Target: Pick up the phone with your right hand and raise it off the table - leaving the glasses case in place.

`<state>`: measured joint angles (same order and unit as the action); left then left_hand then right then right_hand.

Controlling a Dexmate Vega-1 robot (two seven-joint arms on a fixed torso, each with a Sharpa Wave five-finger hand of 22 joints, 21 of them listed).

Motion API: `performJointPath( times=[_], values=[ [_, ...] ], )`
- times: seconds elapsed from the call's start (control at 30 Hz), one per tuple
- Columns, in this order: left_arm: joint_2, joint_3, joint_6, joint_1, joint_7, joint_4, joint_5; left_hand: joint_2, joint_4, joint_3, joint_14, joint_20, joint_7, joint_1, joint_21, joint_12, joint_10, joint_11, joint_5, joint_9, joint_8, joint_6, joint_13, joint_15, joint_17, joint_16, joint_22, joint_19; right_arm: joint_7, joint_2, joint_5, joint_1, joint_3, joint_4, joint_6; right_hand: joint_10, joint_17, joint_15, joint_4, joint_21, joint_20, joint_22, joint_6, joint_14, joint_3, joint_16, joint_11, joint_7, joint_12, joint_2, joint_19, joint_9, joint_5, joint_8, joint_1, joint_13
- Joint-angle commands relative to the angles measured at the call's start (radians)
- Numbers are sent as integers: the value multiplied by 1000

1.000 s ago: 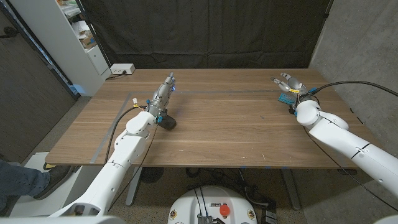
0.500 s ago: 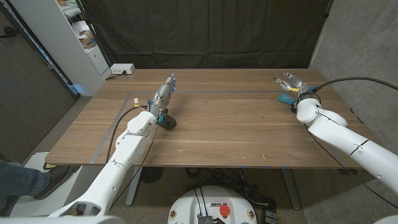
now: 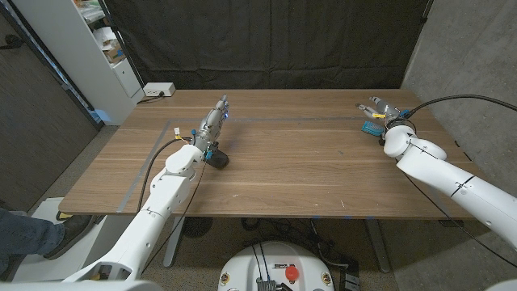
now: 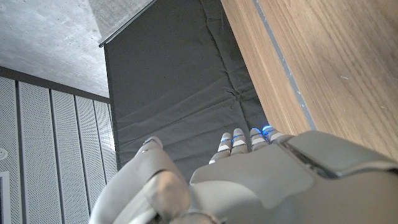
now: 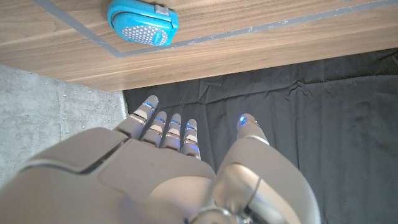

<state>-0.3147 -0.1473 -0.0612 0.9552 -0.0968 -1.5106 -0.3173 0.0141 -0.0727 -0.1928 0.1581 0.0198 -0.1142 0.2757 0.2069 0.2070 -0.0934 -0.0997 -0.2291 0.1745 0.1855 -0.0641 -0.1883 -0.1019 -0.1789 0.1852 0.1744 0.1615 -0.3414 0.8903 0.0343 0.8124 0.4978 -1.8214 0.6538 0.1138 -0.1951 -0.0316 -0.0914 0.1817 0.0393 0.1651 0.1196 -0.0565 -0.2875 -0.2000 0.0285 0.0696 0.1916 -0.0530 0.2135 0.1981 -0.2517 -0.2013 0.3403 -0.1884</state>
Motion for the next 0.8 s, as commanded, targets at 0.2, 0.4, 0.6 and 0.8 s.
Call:
performJointPath(
  times=[0.2,0.4,0.6,0.8],
  values=[
    [-4,3,-8,-2,-13,14,-4,-6,6,-1,1,10,-2,3,-3,3,0,1,2,5,4,3,-4,4,-3,2,3,4,57,9,35,-56,50,-11,104,-8,-1,0,-10,2,-5,2,-2,6,-9,2,-3,1,-1,-3,-7,1,-7,0,23,-2],
    [0,2,-7,-5,-15,23,-6,-7,6,0,2,11,-2,3,-4,3,-1,2,3,5,4,3,-4,4,-3,2,3,6,68,12,40,-64,60,-17,125,-11,0,1,-17,2,-5,2,-3,8,-14,3,-2,2,-2,-5,-9,1,-7,0,34,-2],
    [-3,2,-9,-1,-12,10,0,-7,7,0,2,11,-1,4,-5,3,0,2,4,5,4,3,-4,4,-3,2,3,6,76,16,42,-69,68,-22,145,-13,0,1,-22,2,-8,2,-6,9,-17,4,-2,2,-2,-7,-11,1,-6,1,41,-2],
    [-5,3,-9,4,-15,4,-5,-8,8,0,3,12,-1,4,-6,3,0,3,4,5,4,3,-4,3,-3,2,3,7,86,23,48,-78,79,-31,170,-19,1,4,-29,1,-10,2,-10,13,-21,5,-2,3,-3,-8,-14,1,-6,2,51,-2]
  ],
)
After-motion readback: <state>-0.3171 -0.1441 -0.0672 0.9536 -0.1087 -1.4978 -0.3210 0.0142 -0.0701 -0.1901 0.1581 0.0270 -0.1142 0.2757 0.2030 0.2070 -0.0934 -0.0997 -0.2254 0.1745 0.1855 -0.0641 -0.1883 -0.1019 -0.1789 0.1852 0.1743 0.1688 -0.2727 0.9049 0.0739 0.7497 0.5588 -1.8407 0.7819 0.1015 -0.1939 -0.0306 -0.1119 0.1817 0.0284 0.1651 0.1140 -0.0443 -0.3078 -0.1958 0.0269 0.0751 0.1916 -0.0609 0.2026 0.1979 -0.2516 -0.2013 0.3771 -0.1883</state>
